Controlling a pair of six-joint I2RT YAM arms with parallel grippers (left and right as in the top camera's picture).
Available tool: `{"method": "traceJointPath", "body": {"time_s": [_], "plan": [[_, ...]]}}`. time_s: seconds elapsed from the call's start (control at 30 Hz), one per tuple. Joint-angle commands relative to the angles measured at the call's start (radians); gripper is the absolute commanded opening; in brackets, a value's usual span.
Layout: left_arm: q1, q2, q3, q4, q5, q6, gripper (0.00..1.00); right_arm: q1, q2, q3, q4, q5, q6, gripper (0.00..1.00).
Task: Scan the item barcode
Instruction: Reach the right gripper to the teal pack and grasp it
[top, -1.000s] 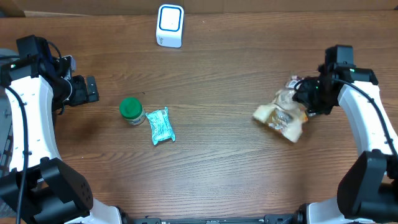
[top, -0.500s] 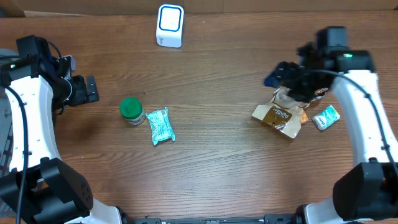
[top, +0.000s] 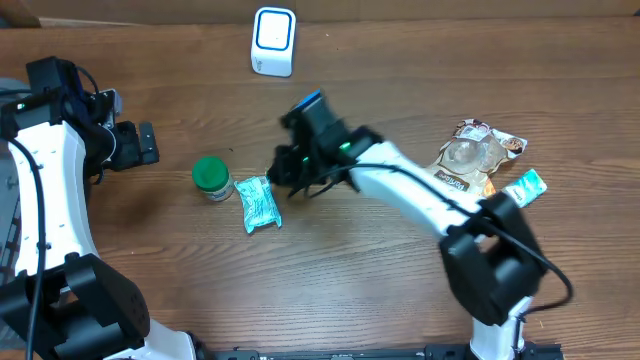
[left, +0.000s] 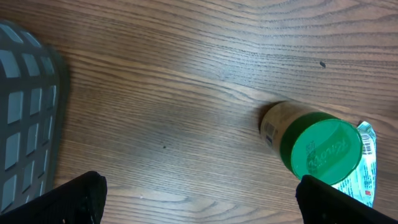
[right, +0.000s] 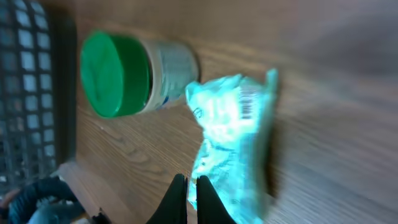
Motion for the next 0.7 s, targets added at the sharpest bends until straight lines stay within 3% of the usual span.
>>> {"method": "traceJointPath", "body": {"time_s": [0.0,0.17,0.43,0.67], "plan": [[-0.007,-0.002,0.002,0.0,0.007,-0.006,1.0,0.07,0.066,-0.006,0.039,0.043,0.057,0.04],[-0.007,-0.002,0.002,0.0,0.007,-0.006,1.0,0.097,0.092,-0.006,-0.05,0.077,0.045,0.04],[-0.007,-0.002,0.002,0.0,0.006,-0.006,1.0,-0.003,0.091,-0.006,-0.209,0.21,-0.186,0.05],[-0.007,-0.002,0.002,0.0,0.006,-0.006,1.0,-0.113,0.084,0.077,-0.262,-0.012,-0.275,0.29]]}}
